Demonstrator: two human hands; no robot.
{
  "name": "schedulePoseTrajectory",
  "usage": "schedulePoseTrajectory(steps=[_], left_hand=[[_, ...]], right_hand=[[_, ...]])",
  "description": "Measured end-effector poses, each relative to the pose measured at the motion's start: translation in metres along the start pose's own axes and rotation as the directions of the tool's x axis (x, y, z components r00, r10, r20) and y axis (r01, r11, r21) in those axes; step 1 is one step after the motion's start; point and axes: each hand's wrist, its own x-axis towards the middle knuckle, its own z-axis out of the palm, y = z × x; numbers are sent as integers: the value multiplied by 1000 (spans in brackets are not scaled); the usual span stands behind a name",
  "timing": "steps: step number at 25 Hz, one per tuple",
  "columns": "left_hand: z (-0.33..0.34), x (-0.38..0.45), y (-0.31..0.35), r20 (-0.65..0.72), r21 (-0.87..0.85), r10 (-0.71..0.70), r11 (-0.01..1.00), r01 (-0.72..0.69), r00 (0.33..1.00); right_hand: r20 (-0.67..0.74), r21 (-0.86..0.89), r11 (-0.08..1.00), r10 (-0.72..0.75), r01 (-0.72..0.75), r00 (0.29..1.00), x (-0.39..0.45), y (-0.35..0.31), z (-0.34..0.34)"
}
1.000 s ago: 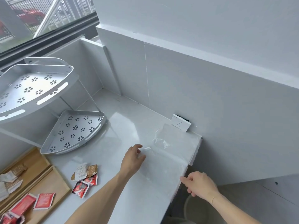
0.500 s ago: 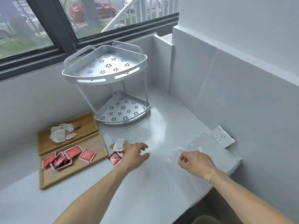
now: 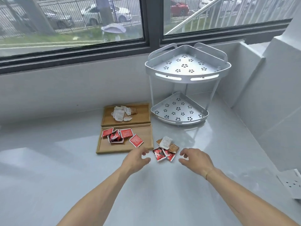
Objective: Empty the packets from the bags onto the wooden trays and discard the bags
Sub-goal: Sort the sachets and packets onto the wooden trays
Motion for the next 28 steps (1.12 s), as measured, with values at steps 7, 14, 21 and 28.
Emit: schedulePoseTrajectory(steps=[7, 14, 21, 28], left_hand=[[-5, 45, 15, 20, 36, 5, 999, -6, 1000], [17, 96, 66, 61, 181, 27, 983, -38, 998], [34, 108, 70, 17, 168, 1, 986, -4, 1000], [5, 114, 66, 121, -112, -3, 994, 16, 993]], right_hand=[[-33, 42, 996, 85, -84, 996, 50, -10, -2], [96, 79, 986, 142, -150, 985, 85, -10, 8], [110, 135, 970, 186, -200, 976, 93, -10, 23], [168, 296, 915, 232, -273, 958, 99, 10, 18]])
